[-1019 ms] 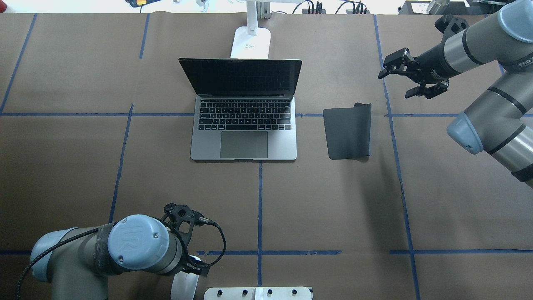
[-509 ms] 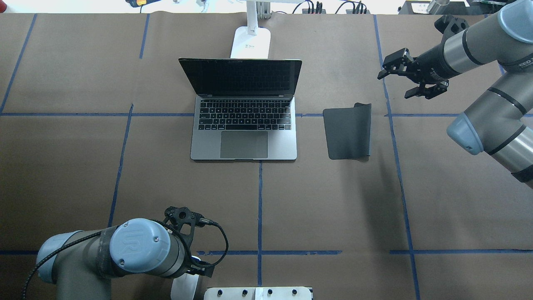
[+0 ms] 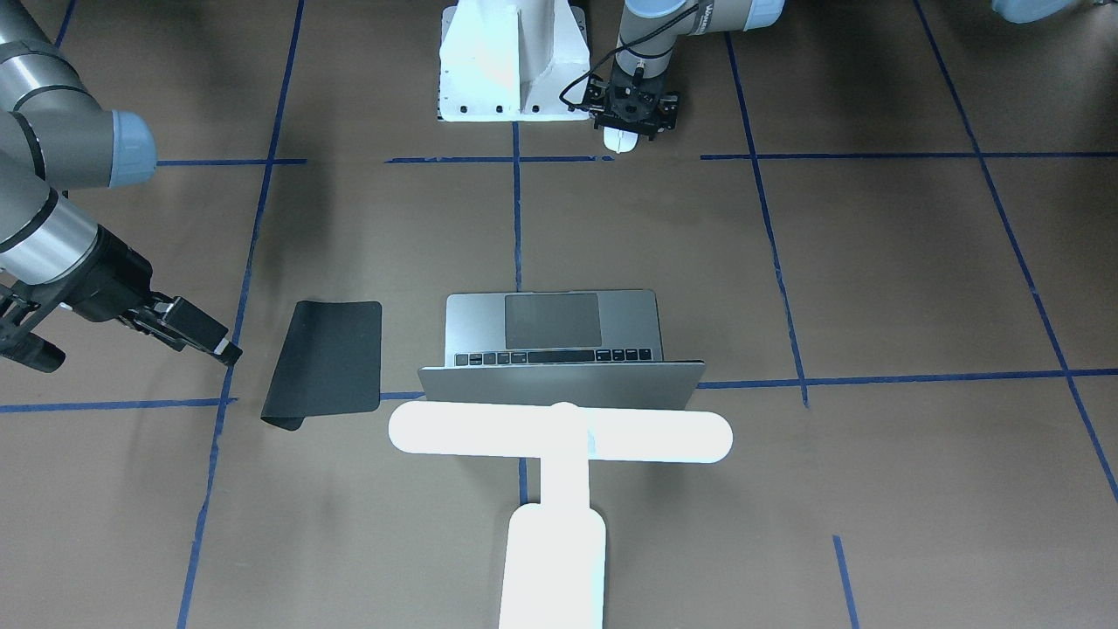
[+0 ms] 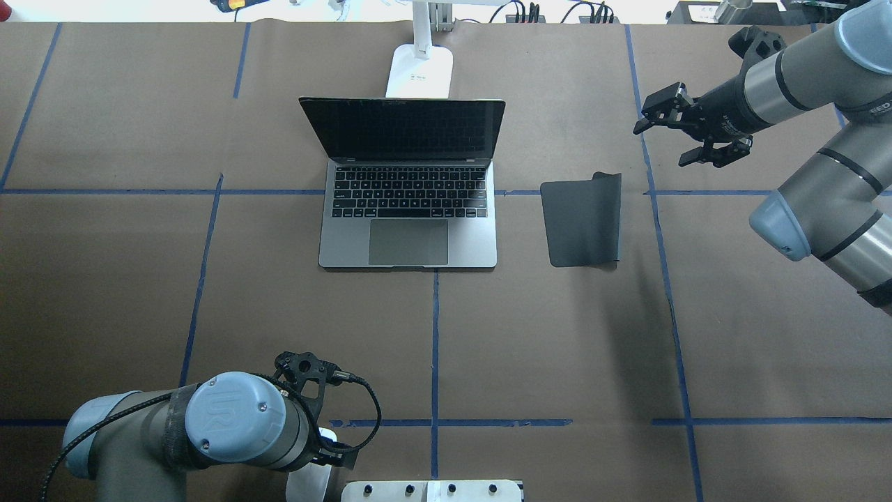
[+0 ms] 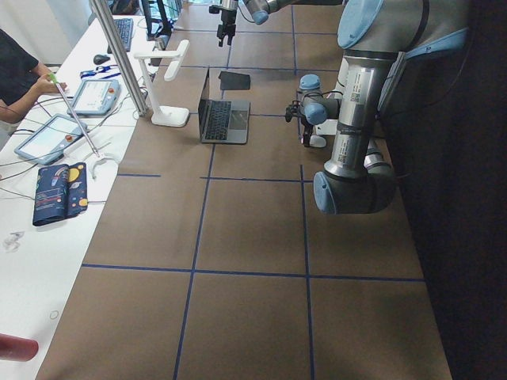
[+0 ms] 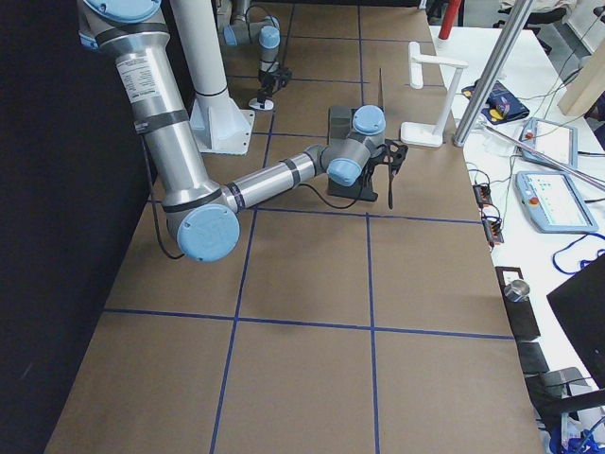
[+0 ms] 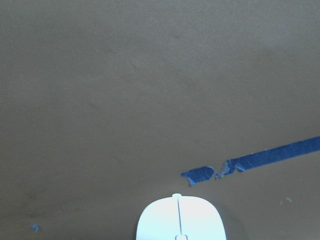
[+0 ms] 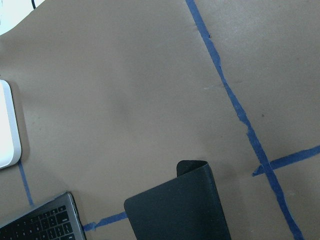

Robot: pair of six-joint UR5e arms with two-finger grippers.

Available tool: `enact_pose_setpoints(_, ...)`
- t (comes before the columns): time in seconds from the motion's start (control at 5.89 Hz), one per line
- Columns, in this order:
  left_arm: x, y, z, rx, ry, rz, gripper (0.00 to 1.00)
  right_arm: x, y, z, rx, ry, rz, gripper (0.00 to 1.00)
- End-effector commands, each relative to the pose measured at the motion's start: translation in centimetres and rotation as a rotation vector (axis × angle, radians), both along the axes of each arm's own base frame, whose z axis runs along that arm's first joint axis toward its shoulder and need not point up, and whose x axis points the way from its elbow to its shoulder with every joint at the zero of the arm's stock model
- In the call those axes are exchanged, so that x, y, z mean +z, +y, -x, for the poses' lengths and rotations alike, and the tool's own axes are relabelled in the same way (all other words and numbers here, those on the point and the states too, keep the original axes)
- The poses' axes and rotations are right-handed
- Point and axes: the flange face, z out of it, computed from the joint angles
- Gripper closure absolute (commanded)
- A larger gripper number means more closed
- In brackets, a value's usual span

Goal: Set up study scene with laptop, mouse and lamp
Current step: 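Release the mouse pad with the right gripper while the left grasps the white mouse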

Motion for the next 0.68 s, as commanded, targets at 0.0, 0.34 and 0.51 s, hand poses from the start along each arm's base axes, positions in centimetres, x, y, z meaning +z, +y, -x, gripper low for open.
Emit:
enact_pose_setpoints(0.0, 0.2, 0.1, -0.1, 0.002, -0.006, 0.001, 0.00, 0.0, 0.0, 0.0, 0.000, 0.000, 0.000, 0.00)
enact_pose_setpoints(0.34, 0.4, 1.4, -0.6, 0.026, -0.009, 0.001, 0.00, 0.2, 0.4, -0.2, -0.001, 0.001, 0.000, 0.00)
enact_pose_setpoints(0.51, 0.5, 1.4, -0.6, 0.028, -0.010, 0.001, 0.02, 0.1, 0.5, -0.2, -0.002, -0.001, -0.001, 0.00)
